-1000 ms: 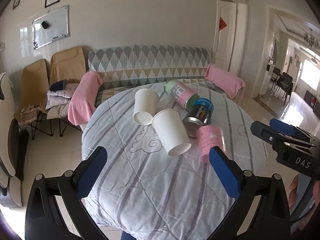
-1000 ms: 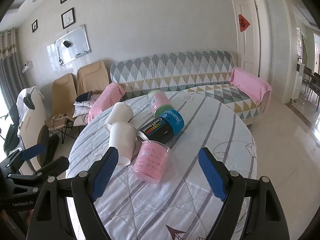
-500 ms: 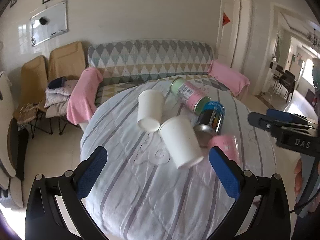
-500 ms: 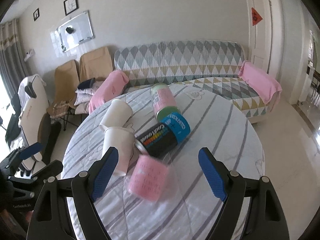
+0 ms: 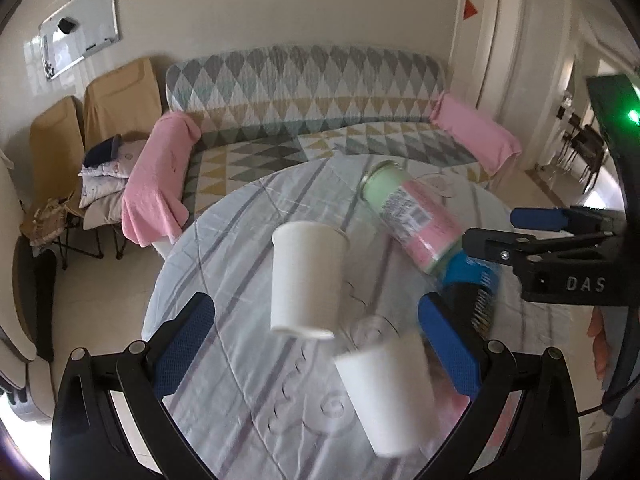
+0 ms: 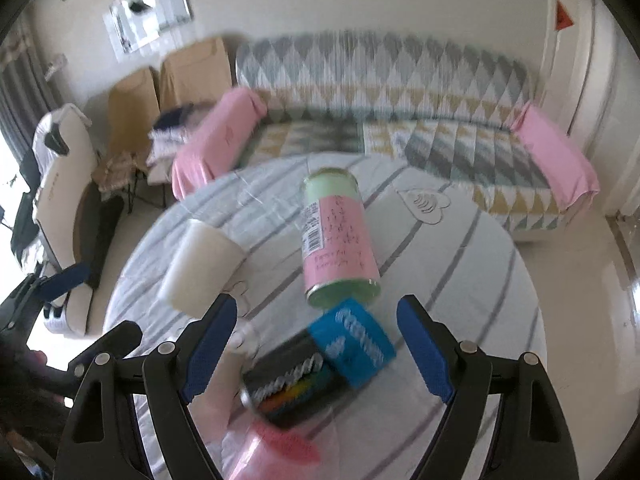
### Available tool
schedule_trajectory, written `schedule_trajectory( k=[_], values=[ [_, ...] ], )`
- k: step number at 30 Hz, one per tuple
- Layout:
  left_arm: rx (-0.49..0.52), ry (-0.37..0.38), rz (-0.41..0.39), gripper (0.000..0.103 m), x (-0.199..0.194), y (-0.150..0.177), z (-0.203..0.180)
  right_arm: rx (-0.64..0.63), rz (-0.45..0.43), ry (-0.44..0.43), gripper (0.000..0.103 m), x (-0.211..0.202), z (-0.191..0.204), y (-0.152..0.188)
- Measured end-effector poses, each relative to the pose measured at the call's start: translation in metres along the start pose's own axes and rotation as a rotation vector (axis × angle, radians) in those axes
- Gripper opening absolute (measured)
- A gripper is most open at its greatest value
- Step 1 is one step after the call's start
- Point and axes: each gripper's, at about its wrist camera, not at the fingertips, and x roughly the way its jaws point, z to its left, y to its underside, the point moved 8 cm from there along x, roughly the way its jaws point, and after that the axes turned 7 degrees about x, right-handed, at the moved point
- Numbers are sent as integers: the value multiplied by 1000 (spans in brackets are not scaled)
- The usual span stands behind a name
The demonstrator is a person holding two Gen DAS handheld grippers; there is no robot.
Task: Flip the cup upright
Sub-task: 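Close the right tool around the pink-and-green cup and lift it, then carry the held cup up toward the left tool with the right tool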
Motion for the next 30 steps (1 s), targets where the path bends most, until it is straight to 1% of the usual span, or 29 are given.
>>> schedule_trajectory(
  k=[3, 5, 8, 10, 13, 16, 18, 19, 20, 21, 25, 30],
  values=[
    [11, -5, 28, 103, 17, -5, 0, -11, 68, 19, 83, 29, -4, -12],
    [15, 9, 46, 103, 29, -7, -1, -5, 108, 7, 83, 45, -7, -20],
    [16, 5, 53, 103, 40, -7, 2, 20, 184, -16, 83, 71, -12, -28],
    [11, 4, 61, 103, 48, -7, 6, 31, 236, -14, 83, 88, -16, -32],
    [15, -2, 76, 103, 58, -9, 8, 36, 281, 2, 83, 104, -20, -32],
    [19, -10, 86, 103, 67, -13, 7, 31, 322, 0, 83, 115, -18, -30],
    [19, -14, 89, 103, 71, -15, 5, 28, 324, 4, 83, 119, -19, -31],
    [22, -12, 86, 103, 70, -16, 6, 19, 330, 20, 82, 122, -19, -31],
    [25, -15, 86, 103, 72, -17, 5, 16, 327, 22, 73, 122, -20, -31],
    [27, -22, 87, 103, 72, -17, 6, 13, 328, 21, 71, 121, -19, -30],
    [39, -39, 71, 103, 68, -18, 7, 10, 298, 7, 71, 117, -18, -37],
    [45, -40, 54, 103, 58, -17, 1, -2, 253, 3, 71, 104, -14, -48]
  ],
)
